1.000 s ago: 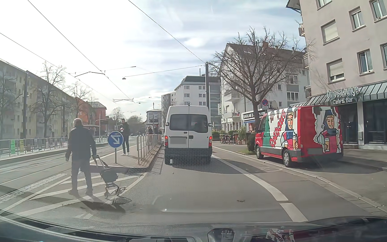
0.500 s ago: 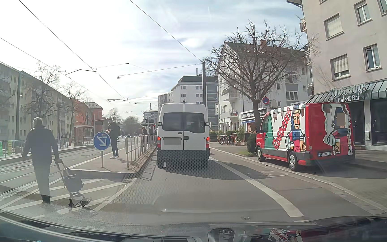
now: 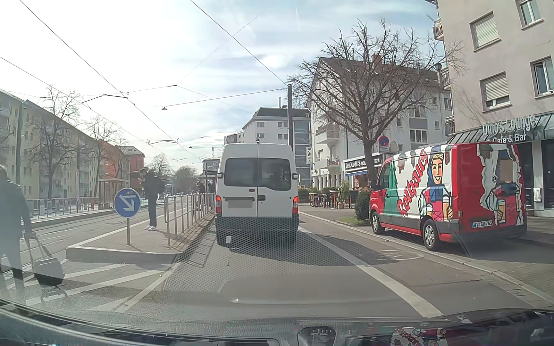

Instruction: Follow the waypoints while adhering to traffic rules and regulations

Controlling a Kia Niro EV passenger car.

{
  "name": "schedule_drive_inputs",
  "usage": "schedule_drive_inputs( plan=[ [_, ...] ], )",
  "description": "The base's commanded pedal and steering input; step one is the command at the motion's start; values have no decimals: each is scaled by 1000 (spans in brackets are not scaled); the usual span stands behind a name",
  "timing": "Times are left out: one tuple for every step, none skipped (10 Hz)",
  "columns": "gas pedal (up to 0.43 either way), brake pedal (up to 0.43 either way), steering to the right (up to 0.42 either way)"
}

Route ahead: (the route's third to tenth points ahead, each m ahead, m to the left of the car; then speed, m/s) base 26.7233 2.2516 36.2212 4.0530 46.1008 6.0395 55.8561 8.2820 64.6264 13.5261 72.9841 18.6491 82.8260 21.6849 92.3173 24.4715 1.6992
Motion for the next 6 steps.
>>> schedule_drive_inputs(
  plan=[
    [0,146,10],
    [0,152,8],
    [0,152,7],
    [0,152,3],
    [0,152,0],
    [0,128,-1]
  ],
)
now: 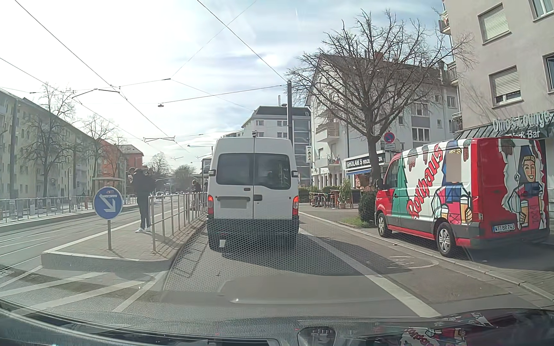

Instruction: Follow the waypoints while adhering to traffic rules and regulations

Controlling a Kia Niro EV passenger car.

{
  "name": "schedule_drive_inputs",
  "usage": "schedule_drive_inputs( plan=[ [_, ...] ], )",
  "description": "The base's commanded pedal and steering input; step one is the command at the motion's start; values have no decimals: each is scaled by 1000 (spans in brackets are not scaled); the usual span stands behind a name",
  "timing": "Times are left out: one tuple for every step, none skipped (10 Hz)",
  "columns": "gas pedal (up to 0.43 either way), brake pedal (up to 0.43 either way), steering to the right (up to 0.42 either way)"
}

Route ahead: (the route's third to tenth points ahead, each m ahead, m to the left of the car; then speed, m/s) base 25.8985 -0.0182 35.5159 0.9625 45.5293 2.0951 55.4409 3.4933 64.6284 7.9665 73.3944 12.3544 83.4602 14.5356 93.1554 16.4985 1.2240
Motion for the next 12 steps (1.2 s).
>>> schedule_drive_inputs(
  plan=[
    [0,110,-2],
    [0,98,-5],
    [0,79,-8],
    [0,67,-13],
    [0,55,-17],
    [0,43,-21],
    [0,30,-27],
    [0,18,-38],
    [0,18,-50],
    [0,18,-59],
    [0,12,-71],
    [0,18,-80]
  ],
)
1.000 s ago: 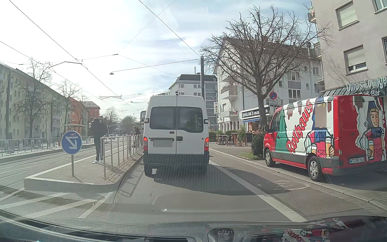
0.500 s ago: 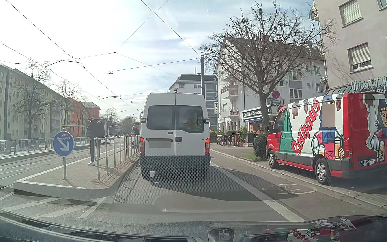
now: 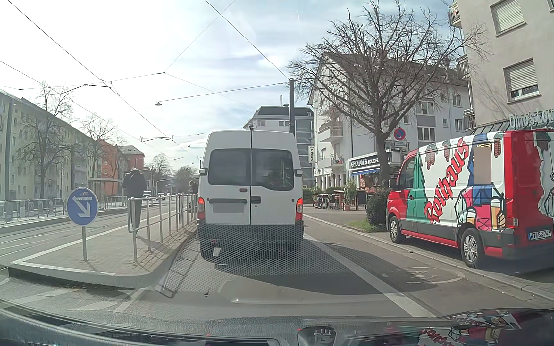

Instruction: Follow the waypoints while adhering to traffic rules and regulations

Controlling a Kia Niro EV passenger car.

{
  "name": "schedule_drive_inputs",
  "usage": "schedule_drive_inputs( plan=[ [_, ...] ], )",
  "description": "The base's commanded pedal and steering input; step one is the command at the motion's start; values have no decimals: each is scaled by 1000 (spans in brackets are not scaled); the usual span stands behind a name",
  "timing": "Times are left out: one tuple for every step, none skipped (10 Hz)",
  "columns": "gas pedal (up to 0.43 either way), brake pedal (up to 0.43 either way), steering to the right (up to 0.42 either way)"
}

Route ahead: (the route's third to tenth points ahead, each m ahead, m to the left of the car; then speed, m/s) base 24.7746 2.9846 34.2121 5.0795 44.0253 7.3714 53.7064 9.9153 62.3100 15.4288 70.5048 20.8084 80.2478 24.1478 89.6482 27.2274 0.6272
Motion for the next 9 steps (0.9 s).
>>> schedule_drive_inputs(
  plan=[
    [0,12,-85],
    [0,18,-87],
    [0,6,-88],
    [0,12,-88],
    [0,12,-88],
    [0,12,-88],
    [0,30,-88],
    [0,37,-82],
    [0,43,-78]
  ],
)
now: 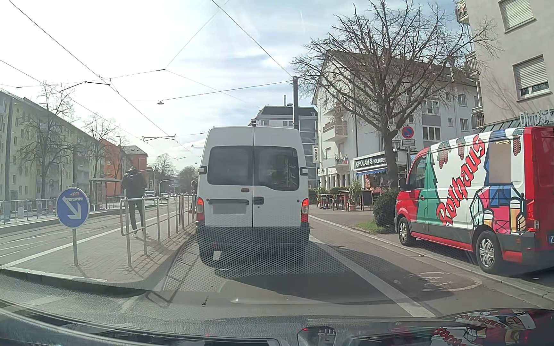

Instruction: Follow the waypoints while adhering to traffic rules and regulations

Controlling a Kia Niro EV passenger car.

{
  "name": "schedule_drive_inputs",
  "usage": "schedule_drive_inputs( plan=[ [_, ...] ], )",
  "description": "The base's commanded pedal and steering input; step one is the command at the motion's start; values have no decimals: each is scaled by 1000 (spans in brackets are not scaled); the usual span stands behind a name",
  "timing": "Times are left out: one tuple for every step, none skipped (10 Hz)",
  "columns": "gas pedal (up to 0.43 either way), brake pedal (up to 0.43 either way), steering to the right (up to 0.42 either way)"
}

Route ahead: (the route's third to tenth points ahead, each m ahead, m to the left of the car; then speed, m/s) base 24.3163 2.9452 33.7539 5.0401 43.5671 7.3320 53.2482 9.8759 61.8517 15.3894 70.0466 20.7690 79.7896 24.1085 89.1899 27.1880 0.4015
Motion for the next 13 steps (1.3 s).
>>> schedule_drive_inputs(
  plan=[
    [0,49,-75],
    [0,55,-73],
    [0,79,-68],
    [0,91,-61],
    [0,110,-53],
    [0,122,-48],
    [0,134,-47],
    [0,152,-47],
    [0,171,-47],
    [0,183,-47],
    [0,195,-47],
    [0,195,-48],
    [0,207,-48]
  ],
)
